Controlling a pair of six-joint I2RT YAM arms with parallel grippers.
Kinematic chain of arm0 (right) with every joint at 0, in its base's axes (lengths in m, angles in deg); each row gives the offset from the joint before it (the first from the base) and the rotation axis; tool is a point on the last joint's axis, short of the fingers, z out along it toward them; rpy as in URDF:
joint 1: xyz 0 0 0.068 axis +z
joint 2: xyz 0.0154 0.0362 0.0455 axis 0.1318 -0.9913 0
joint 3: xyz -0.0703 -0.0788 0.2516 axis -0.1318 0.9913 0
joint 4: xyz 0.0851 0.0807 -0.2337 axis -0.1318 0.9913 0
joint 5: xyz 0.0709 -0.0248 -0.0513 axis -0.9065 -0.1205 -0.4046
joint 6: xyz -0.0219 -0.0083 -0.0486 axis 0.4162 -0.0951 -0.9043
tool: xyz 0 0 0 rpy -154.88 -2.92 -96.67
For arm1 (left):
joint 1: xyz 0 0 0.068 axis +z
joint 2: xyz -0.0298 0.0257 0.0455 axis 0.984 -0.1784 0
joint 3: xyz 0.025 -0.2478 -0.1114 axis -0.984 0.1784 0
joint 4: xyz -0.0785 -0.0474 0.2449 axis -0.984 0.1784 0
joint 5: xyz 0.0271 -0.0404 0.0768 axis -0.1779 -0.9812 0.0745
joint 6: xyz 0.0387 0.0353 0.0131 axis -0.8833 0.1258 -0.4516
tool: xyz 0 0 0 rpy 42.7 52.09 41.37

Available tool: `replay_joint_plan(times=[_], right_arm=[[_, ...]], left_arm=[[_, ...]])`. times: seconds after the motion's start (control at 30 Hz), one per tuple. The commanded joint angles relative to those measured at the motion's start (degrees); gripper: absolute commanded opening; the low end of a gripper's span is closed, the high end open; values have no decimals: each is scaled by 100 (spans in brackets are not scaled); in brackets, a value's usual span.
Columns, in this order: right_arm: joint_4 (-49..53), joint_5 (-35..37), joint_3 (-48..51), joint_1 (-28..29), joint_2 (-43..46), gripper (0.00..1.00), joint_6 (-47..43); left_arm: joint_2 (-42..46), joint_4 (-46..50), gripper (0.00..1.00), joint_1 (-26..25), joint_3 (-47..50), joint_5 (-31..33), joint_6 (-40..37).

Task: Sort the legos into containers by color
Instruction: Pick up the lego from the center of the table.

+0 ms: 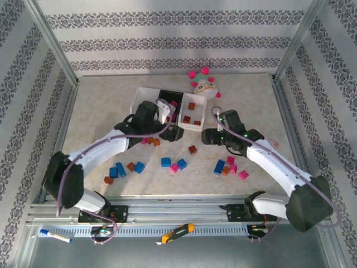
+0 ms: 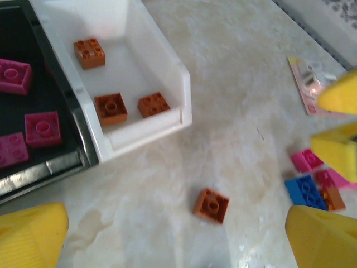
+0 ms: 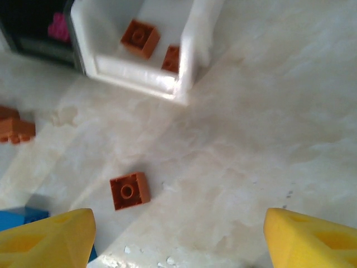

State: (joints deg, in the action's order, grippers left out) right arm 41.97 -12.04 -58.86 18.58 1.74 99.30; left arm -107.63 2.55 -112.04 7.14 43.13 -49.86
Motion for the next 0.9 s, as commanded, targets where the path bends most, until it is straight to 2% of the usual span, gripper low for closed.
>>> replay_joint_plan(times=[0.0, 0.23, 0.4, 0.57, 0.7, 0.8, 0.87], right_arm=[[-121, -365, -154, 264, -462, 79, -299], [-198, -212, -477, 794, -1608, 76, -486], [-212, 128, -821, 1058, -2390, 73, -647], [-250, 312, -1141, 1228, -3024, 65, -481], [-301, 525, -1178, 1256, -3220, 50, -247], [-291, 603, -1141, 1254, -3175, 33, -227], [-308, 575, -1098, 1251, -3061, 29, -250]], left_arm=[[758, -432, 99, -76, 535, -168, -711], [1802, -111, 99, -74, 1474, -19, -1178], [1991, 31, 99, -78, 1633, 41, -1269], [2034, -87, 99, -73, 1760, 36, -1269], [2030, -198, 99, -78, 1900, 181, -1367], [2032, -261, 99, -75, 1939, 162, -1460], [2030, -265, 99, -73, 1937, 151, -1513]])
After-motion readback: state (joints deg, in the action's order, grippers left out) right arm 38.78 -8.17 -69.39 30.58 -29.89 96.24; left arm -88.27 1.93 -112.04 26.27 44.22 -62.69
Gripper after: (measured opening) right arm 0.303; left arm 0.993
